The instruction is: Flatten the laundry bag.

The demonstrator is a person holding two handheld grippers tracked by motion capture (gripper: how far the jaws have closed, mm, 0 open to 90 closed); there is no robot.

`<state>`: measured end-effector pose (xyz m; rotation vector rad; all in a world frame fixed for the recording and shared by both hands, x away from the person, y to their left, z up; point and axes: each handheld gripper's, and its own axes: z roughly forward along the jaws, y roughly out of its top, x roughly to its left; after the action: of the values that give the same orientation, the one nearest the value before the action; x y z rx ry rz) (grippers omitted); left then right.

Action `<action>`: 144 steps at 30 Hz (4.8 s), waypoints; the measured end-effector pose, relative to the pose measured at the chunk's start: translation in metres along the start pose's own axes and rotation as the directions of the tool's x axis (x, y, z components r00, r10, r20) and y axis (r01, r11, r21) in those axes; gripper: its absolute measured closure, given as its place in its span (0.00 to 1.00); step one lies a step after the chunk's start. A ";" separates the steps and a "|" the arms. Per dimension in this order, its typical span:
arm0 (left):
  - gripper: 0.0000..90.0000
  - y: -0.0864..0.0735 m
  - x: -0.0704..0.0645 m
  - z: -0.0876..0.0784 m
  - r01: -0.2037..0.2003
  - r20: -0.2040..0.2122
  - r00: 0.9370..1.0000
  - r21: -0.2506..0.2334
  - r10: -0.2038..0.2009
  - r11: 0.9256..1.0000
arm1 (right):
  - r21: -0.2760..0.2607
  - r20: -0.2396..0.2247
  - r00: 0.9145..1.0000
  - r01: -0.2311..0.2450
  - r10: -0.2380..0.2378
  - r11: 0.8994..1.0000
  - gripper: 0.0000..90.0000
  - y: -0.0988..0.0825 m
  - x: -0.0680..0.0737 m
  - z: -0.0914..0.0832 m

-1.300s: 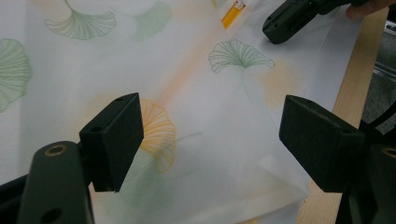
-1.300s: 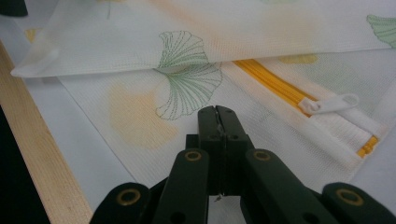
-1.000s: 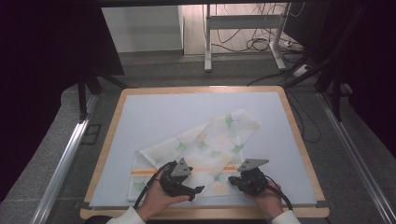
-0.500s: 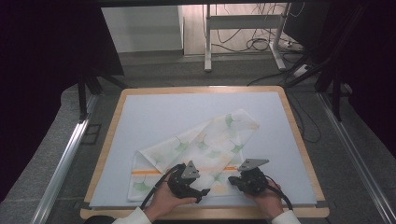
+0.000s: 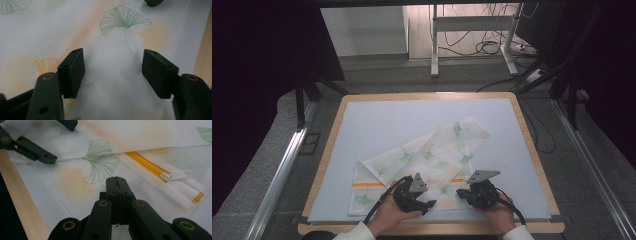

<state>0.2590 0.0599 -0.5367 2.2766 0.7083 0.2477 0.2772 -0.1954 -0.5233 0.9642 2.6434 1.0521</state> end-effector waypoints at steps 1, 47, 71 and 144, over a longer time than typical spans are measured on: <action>0.44 0.000 0.001 0.000 0.001 -0.001 1.000 -0.001 -0.001 1.000 | -0.001 0.000 1.000 0.002 -0.002 1.000 0.99 0.000 0.000 0.000; 0.99 0.005 0.039 -0.043 0.070 -0.076 0.993 -0.225 -0.089 0.972 | 0.004 0.006 1.000 0.023 -0.023 1.000 0.99 0.000 0.001 0.000; 0.99 0.005 0.072 -0.057 0.153 -0.089 0.979 -0.288 -0.186 0.945 | 0.005 -0.005 1.000 0.026 -0.026 1.000 0.99 0.000 -0.001 0.000; 0.99 0.014 0.186 -0.061 0.382 -0.117 0.895 -0.301 -0.431 0.874 | -0.002 -0.018 1.000 0.016 -0.016 1.000 0.99 -0.001 -0.003 0.000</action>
<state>0.3967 0.1914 -0.4891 1.8073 1.1572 0.3277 0.2790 -0.1979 -0.5238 0.9361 2.6595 1.0651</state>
